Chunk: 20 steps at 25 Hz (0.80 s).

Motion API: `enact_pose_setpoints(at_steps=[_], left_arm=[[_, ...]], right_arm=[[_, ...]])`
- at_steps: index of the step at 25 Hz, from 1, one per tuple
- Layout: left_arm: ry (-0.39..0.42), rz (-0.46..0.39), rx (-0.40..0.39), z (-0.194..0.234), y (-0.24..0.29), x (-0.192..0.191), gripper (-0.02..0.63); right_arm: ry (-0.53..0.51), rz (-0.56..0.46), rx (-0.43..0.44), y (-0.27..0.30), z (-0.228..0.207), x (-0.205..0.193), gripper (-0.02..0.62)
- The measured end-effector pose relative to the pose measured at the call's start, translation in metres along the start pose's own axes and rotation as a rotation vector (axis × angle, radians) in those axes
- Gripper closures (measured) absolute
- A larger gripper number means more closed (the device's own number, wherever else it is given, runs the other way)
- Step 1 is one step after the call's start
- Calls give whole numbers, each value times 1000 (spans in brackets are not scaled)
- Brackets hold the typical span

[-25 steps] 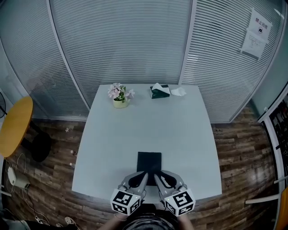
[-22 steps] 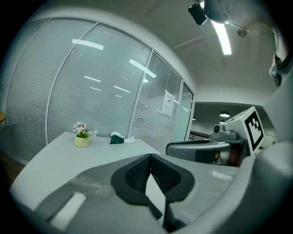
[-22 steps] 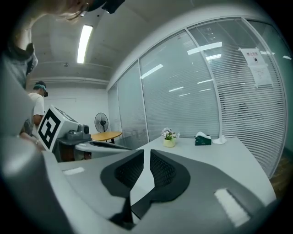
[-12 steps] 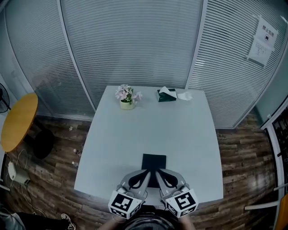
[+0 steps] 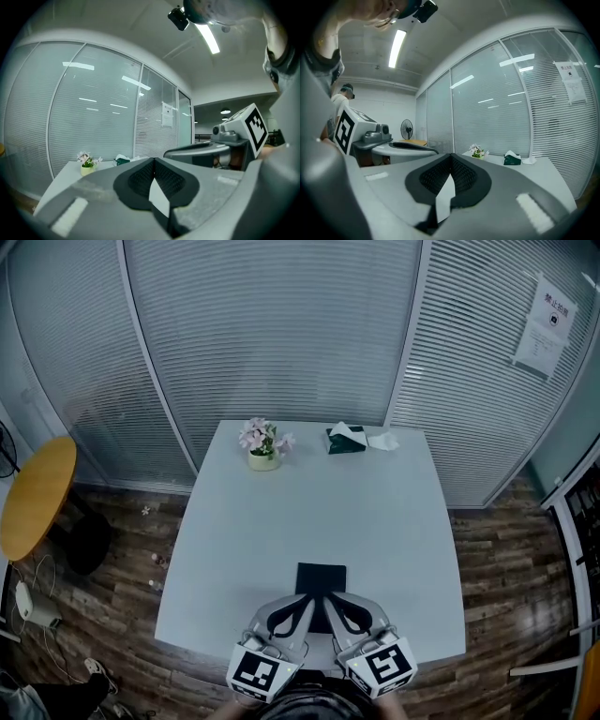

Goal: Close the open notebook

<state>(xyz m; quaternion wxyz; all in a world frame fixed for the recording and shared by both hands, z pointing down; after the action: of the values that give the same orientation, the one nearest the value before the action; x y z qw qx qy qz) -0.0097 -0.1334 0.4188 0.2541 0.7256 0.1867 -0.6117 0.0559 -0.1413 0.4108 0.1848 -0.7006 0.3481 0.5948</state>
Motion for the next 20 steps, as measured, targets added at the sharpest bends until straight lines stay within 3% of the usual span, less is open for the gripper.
enact_pose_setpoints(at_steps=[3, 16, 20], left_arm=[[-34, 3, 15, -2, -2, 5, 601], [-12, 2, -5, -4, -6, 2, 601], [-41, 7, 1, -5, -7, 3, 601]], right_arm=[[-6, 5, -6, -1, 2, 0, 594], [-13, 13, -22, -5, 6, -1, 594], [-17, 19, -18, -5, 8, -3, 594]])
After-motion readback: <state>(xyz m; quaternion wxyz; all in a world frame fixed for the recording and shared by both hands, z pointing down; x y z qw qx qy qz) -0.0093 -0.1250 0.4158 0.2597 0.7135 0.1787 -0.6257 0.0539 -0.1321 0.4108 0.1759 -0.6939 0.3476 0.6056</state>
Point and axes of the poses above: the fingertips, and each gripper's own axes: y forward along the fingers, z to its left, x out of its top, the point moved 3 cm from there along -y, backward along the fingers, and after that the axes turned 10 degrees about y, right-handed, at the moved point
